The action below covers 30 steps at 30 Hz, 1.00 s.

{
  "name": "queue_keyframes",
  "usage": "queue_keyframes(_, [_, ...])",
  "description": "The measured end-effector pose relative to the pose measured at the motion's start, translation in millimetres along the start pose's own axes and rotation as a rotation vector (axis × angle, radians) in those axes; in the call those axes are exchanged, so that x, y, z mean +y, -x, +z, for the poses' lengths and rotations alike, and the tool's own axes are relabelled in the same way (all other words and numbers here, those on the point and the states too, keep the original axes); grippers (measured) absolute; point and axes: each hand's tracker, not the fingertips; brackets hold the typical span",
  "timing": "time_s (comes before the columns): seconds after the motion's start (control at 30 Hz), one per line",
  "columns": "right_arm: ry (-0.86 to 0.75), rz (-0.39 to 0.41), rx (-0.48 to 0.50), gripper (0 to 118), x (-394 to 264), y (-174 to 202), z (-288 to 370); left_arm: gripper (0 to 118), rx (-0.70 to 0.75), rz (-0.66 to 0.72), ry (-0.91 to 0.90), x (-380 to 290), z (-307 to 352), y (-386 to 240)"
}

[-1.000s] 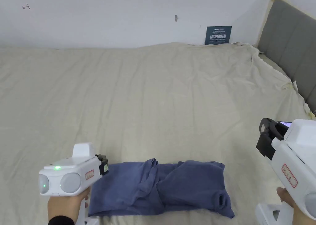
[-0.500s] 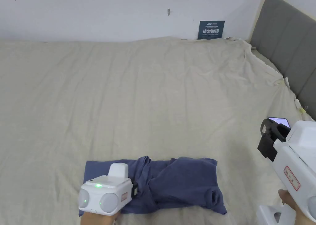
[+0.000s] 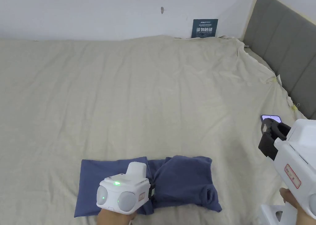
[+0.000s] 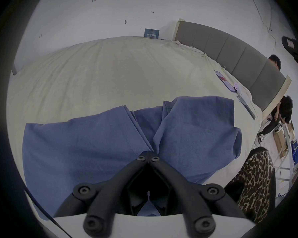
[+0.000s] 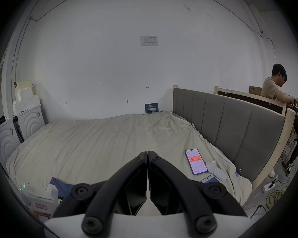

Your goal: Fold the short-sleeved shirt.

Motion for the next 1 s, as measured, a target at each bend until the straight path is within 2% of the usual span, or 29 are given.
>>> queue_keyframes(0.13, [-0.003,0.008,0.010,0,3,4,-1,0,-0.060,0.096,-0.067,17,37,18])
queue_keyframes(0.27, [-0.013,0.009,0.024,0,7,10,-3,0,-0.122,0.181,-0.077,33,66,62])
queue_keyframes(0.43, [-0.018,0.014,0.042,0,9,20,-8,2,-0.100,0.215,-0.064,39,97,118])
queue_keyframes(0.5, [-0.017,0.013,0.051,0,10,24,-9,9,-0.089,0.263,-0.040,37,102,141])
queue_keyframes(0.53, [-0.016,0.012,0.054,0,11,26,-9,18,-0.089,0.287,-0.028,36,105,150])
queue_keyframes(0.6, [-0.017,0.016,0.061,0,12,31,-10,60,-0.081,0.348,0.013,31,104,172])
queue_keyframes(0.63, [-0.016,0.019,0.063,0,12,33,-10,76,-0.061,0.356,0.030,29,102,178])
queue_keyframes(0.67, [-0.015,0.022,0.065,0,12,34,-11,86,-0.049,0.354,0.039,26,95,190])
queue_keyframes(0.87, [-0.004,0.024,0.064,0,10,38,-12,87,-0.081,0.412,0.075,14,75,207])
queue_keyframes(1.0, [0.001,0.032,0.051,0,9,38,-10,81,-0.087,0.405,0.103,12,67,207])
